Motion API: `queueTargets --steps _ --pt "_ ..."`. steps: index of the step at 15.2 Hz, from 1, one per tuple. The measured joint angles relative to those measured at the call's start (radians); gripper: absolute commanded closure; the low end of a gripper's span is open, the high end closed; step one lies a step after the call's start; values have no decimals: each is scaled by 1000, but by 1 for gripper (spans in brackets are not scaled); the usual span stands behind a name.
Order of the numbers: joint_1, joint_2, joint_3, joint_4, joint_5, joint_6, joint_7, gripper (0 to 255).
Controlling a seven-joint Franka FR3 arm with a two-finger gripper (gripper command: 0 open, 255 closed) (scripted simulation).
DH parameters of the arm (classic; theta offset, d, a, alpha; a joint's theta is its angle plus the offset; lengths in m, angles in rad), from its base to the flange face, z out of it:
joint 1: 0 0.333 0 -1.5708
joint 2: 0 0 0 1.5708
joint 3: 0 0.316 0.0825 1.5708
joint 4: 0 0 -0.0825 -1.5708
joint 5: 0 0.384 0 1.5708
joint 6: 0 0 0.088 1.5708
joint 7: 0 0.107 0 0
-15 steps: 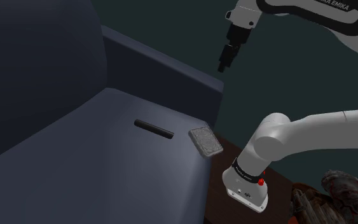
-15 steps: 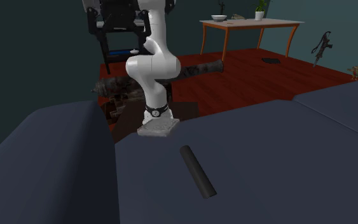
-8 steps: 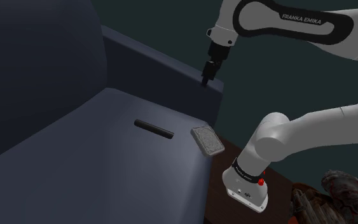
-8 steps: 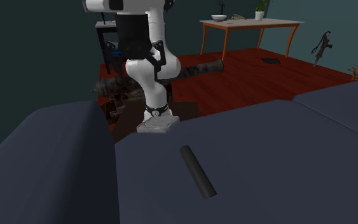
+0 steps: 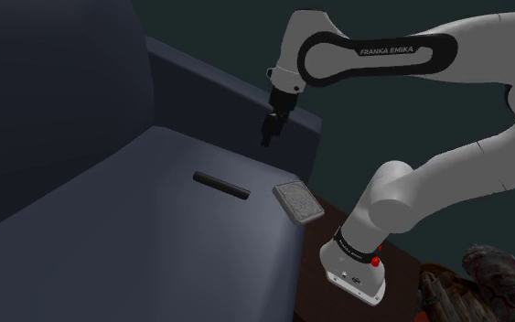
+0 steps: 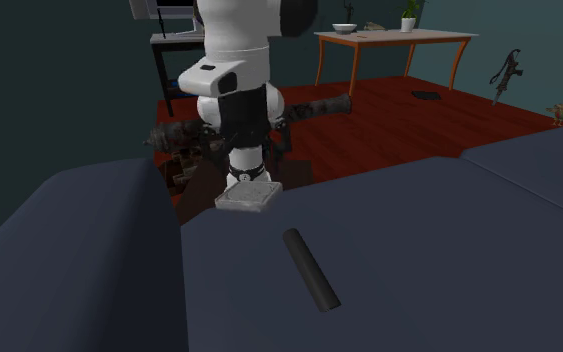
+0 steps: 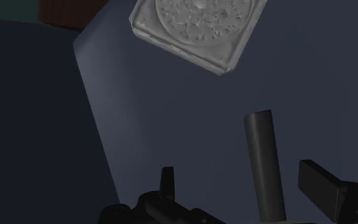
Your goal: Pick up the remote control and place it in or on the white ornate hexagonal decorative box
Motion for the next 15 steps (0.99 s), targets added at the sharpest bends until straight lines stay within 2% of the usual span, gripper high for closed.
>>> queueTargets --steps 9,12,15 --pt "72 257 71 -29 73 282 23 0" --pt "93 357 95 -11 92 363 29 0" --pt "97 408 101 -18 96 422 26 0"
